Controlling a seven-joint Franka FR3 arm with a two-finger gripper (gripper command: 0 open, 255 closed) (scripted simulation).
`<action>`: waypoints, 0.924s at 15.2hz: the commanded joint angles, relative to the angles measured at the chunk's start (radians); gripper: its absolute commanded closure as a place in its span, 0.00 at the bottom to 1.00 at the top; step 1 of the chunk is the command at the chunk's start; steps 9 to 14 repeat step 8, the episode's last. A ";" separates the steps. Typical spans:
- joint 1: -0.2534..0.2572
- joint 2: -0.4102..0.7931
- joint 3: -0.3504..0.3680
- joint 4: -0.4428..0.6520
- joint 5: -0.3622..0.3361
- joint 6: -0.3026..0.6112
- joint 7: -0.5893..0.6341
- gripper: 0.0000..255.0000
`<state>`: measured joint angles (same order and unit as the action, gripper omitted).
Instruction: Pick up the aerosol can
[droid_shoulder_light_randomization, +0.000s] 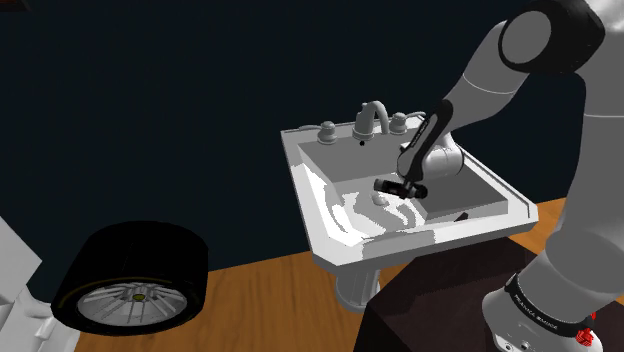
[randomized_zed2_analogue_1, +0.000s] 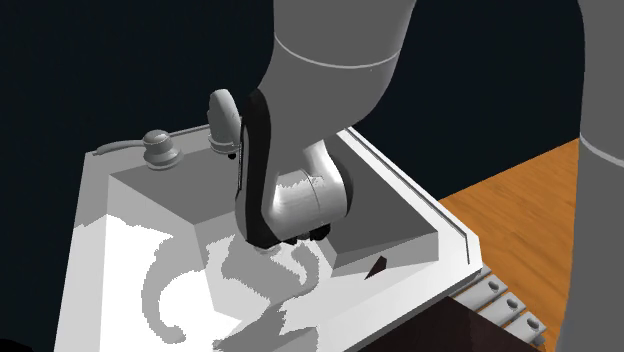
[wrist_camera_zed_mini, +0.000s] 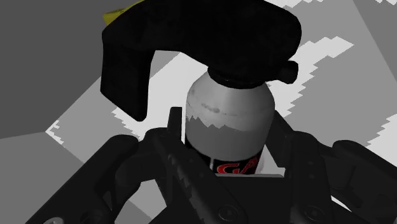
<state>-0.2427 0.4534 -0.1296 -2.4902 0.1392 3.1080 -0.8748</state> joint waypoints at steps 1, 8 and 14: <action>0.014 -0.033 -0.017 -0.006 -0.005 -0.028 0.003 1.00; 0.055 -0.115 -0.063 -0.027 -0.028 -0.090 0.019 1.00; 0.055 -0.115 -0.063 -0.027 -0.028 -0.090 0.019 1.00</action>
